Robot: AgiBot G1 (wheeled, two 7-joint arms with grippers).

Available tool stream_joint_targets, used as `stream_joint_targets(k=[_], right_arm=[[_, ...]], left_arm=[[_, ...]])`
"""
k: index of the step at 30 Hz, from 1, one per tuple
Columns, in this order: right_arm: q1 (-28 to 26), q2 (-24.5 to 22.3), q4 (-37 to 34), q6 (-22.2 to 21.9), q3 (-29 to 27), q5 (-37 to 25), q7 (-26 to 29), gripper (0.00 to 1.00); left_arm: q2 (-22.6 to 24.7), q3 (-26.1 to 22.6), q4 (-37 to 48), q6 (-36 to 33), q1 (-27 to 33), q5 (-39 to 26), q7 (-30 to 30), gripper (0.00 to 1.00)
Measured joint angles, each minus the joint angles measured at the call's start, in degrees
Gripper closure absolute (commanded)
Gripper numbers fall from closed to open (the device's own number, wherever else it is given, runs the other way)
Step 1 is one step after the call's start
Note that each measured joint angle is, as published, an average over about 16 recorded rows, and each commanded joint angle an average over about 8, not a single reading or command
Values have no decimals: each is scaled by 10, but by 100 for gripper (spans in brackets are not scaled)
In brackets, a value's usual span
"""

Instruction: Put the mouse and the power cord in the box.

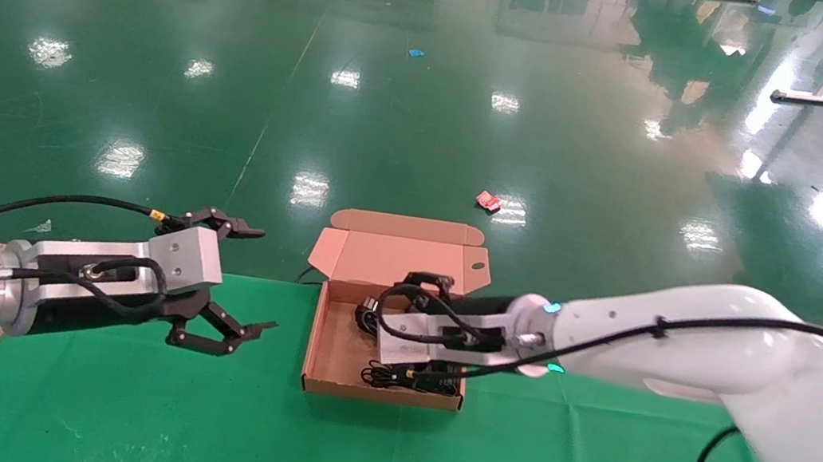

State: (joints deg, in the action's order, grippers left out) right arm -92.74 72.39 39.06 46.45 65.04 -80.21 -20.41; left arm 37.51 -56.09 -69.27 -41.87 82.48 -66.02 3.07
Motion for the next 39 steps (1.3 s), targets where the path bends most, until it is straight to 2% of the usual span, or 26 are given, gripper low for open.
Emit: stream_joint_targets(k=[39], right_arm=[[236,-282,261,297,-370,290,235,0]], left_arm=[[-20,316,-34,-345,-165,190,-109,0]])
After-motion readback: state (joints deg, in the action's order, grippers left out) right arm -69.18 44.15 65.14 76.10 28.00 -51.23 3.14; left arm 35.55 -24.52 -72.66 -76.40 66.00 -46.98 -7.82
